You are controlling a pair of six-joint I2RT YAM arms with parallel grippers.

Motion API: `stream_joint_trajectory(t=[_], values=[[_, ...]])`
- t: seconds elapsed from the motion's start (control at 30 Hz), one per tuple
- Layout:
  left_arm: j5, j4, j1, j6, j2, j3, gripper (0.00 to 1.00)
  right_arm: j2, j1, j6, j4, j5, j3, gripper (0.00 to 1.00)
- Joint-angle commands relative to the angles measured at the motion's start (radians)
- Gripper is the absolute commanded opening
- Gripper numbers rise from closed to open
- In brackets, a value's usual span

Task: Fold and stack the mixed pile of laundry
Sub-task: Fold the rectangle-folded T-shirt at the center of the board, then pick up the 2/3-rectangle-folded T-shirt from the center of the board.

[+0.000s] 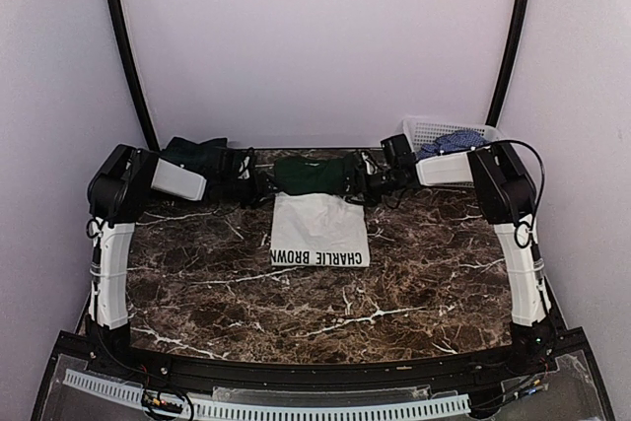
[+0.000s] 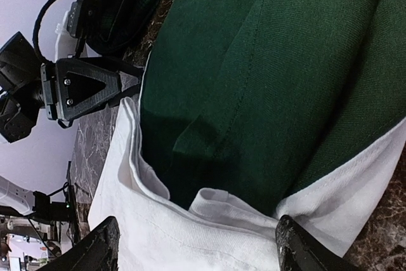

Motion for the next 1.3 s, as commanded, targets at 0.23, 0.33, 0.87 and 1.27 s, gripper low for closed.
stream_joint_trajectory(t=[0.23, 0.33, 0.87, 1.27], values=[[-0.204, -0.164, 0.000, 0.091, -0.395, -0.236, 0.52, -0.467, -0.029, -0.094, -0.115, 0.124, -0.306, 0.82], [-0.186, -0.190, -0.003, 0.084, -0.502, -0.351, 0.52, -0.555, -0.024, -0.067, -0.109, 0.110, -0.421, 0.79], [-0.198, -0.088, -0.235, 0.044, -0.651, -0.711, 0.47, -0.601, 0.113, 0.047, 0.087, 0.118, -0.813, 0.60], [-0.152, -0.010, -0.279, 0.022, -0.551, -0.742, 0.38, -0.498, 0.136, 0.062, 0.128, 0.107, -0.818, 0.50]])
